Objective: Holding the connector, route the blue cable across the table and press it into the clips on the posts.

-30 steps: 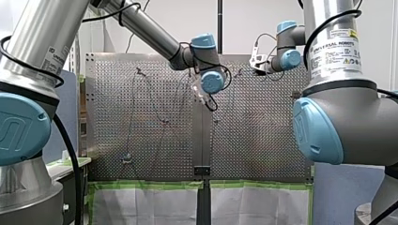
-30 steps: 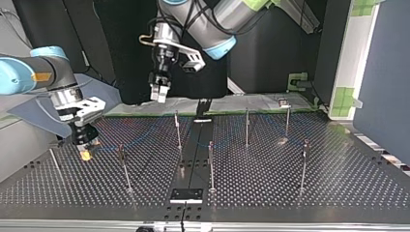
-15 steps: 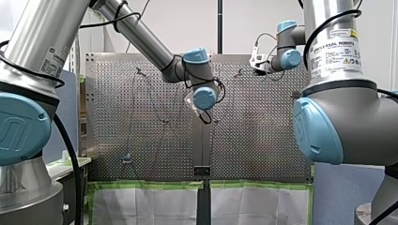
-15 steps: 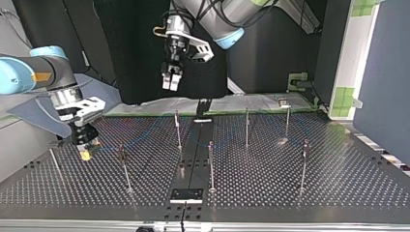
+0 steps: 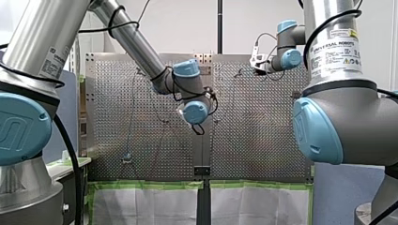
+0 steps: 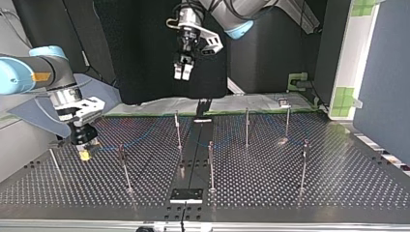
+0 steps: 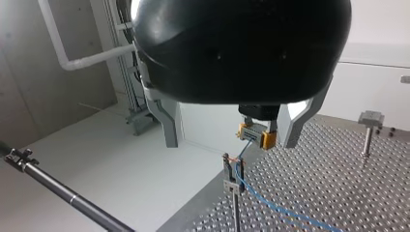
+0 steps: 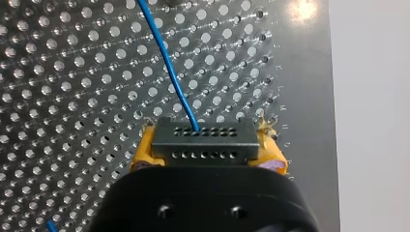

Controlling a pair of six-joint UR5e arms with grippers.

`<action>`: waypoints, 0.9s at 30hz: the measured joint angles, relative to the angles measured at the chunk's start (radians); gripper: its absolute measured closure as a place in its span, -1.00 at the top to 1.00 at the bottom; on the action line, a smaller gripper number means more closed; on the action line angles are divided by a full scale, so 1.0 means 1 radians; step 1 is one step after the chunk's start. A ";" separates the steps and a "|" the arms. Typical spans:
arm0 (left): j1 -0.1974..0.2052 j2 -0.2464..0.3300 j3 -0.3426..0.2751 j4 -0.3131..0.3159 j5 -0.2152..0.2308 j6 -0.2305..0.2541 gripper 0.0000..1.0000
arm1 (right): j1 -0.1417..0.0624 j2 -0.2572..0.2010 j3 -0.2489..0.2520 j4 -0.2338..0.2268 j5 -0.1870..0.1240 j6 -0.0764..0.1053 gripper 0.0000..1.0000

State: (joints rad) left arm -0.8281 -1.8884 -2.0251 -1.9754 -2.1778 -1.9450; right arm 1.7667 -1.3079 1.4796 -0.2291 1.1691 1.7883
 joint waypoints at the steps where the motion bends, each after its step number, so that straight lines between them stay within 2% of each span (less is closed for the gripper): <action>1: 0.003 -0.001 -0.010 0.010 0.000 0.000 1.00 | 0.000 0.000 0.000 0.000 0.000 0.000 -1.00; 7: 0.034 -0.005 -0.073 0.073 0.003 0.000 1.00 | -0.001 0.000 0.000 -0.001 0.000 0.002 -1.00; 20: 0.154 -0.008 -0.199 0.189 0.000 0.001 1.00 | -0.001 -0.002 0.000 0.000 0.000 0.002 -1.00; 27: 0.166 -0.007 -0.272 0.195 0.001 0.001 1.00 | -0.001 -0.002 0.000 0.002 0.000 0.001 -1.00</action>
State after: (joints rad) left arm -0.6626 -1.8959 -2.2974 -1.7800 -2.1771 -1.9440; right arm 1.7658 -1.3100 1.4797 -0.2273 1.1691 1.7892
